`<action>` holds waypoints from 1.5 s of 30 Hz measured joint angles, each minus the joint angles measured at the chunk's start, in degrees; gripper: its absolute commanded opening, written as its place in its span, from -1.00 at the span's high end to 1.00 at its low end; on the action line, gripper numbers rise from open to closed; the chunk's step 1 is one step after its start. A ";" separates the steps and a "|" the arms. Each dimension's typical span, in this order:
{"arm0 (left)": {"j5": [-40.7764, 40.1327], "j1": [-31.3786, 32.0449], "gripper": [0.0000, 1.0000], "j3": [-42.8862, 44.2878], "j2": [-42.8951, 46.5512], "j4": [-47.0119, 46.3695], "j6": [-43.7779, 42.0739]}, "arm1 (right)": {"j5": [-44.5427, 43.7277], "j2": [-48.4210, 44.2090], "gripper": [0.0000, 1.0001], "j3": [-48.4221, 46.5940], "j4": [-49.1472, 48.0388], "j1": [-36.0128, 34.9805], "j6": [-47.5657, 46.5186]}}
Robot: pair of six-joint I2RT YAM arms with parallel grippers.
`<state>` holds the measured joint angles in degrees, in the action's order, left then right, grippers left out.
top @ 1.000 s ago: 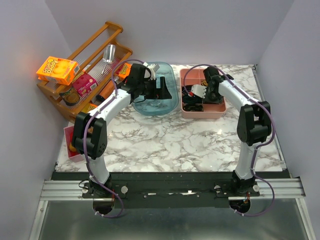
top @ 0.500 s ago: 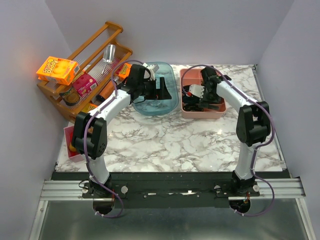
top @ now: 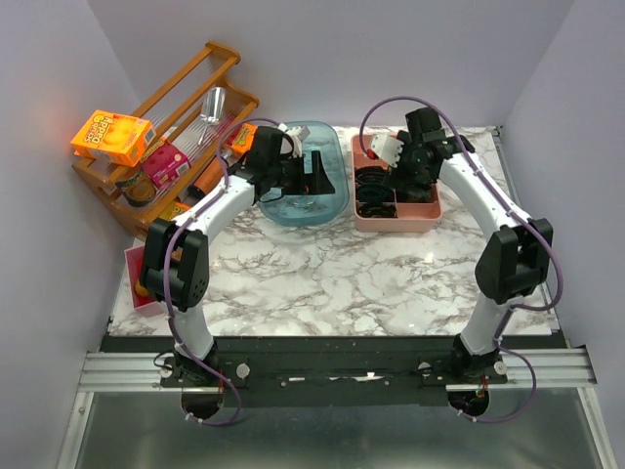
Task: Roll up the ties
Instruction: Place the tie in the storage box.
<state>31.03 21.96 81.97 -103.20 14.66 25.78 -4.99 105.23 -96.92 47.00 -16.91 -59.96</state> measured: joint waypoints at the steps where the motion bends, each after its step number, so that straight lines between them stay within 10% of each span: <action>1: 0.09 -0.09 -0.97 0.00 0.00 0.00 0.00 | 1.46 -0.72 -0.96 -0.04 -0.44 0.00 0.52; 7: 0.07 -0.22 -0.97 0.00 0.02 0.04 -0.02 | 6.62 -1.03 -0.78 -0.35 -1.62 -0.02 2.97; 19: 0.07 -0.26 -0.97 0.00 0.55 0.33 -0.04 | 9.70 6.62 0.18 -2.34 0.44 1.62 6.64; 45: 0.07 -0.26 -0.97 0.00 0.55 0.83 -0.07 | 18.53 10.78 0.33 -1.86 5.81 4.22 13.64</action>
<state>31.09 21.69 81.97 -102.65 15.49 25.71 13.54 116.01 -98.78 52.82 -12.69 -46.33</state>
